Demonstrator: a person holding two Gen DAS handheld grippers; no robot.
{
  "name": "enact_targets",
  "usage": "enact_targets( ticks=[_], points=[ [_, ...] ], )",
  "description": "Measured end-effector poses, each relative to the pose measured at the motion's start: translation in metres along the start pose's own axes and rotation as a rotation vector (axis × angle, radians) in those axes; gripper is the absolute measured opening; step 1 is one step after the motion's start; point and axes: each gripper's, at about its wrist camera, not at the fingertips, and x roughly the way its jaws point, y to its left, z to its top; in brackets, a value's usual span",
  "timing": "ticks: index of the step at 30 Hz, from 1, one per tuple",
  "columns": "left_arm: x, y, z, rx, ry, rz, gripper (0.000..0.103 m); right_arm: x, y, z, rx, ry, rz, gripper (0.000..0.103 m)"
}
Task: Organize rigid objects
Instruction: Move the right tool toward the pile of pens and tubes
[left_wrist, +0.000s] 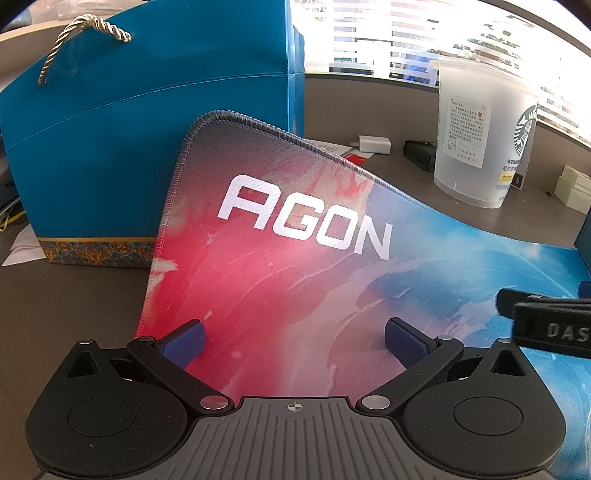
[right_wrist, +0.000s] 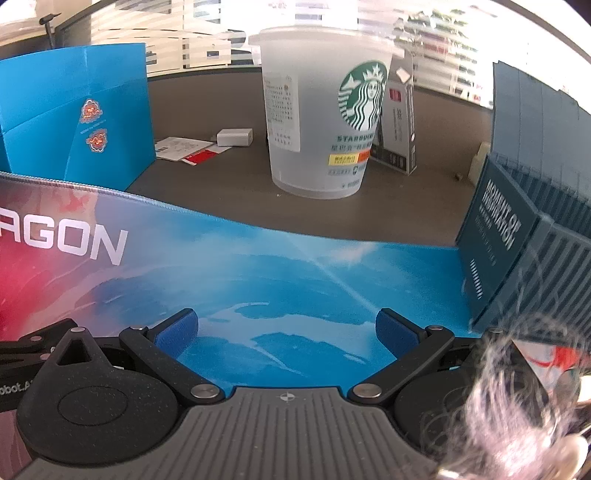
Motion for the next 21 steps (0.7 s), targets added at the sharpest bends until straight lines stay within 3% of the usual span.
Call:
enact_targets(
  ticks=[21],
  points=[
    [-0.001, 0.0, 0.0, 0.001, 0.0, 0.0, 0.103, -0.043, -0.009, -0.004, -0.01, -0.039, 0.06, 0.103]
  ],
)
